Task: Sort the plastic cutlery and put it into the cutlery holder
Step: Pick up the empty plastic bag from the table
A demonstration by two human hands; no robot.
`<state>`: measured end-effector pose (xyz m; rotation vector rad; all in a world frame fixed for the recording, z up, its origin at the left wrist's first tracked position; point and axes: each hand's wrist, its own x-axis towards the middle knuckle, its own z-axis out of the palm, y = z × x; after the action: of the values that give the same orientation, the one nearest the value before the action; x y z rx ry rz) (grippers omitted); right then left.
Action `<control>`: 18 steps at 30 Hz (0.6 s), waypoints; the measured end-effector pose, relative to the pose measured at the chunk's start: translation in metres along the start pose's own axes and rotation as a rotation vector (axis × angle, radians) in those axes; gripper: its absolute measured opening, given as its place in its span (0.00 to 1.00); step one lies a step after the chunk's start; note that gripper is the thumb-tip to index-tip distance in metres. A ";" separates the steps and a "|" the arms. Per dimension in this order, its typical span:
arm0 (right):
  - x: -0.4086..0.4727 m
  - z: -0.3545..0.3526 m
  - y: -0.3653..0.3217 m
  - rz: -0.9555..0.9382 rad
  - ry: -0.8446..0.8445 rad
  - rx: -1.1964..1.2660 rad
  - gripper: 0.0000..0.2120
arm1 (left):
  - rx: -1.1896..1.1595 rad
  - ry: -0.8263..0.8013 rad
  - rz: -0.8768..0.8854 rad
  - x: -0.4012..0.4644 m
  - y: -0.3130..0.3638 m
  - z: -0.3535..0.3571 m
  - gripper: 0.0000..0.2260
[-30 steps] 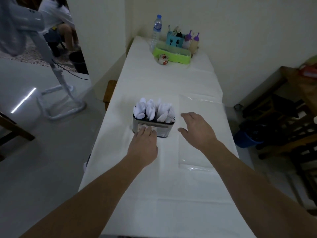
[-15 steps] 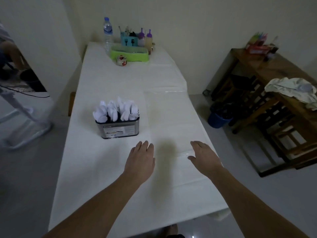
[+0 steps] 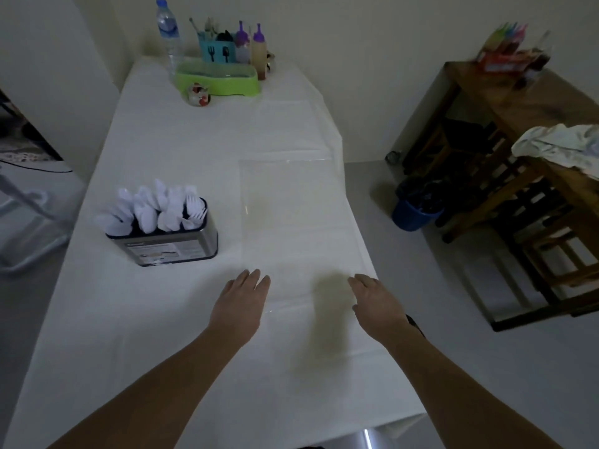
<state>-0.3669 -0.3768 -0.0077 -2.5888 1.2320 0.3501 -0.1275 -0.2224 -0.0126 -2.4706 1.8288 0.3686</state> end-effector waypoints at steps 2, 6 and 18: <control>0.013 0.004 0.016 -0.046 -0.042 -0.023 0.30 | 0.026 -0.045 -0.019 0.009 -0.003 0.007 0.33; 0.031 0.016 0.037 -0.130 -0.094 -0.040 0.33 | 0.026 -0.086 -0.056 0.021 -0.014 0.025 0.34; 0.042 0.041 0.058 -0.248 0.150 -0.019 0.23 | -0.142 0.060 -0.037 0.029 -0.018 0.038 0.32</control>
<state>-0.3909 -0.4294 -0.0666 -2.7855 0.9379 0.1208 -0.1085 -0.2378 -0.0579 -2.6330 1.8368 0.4420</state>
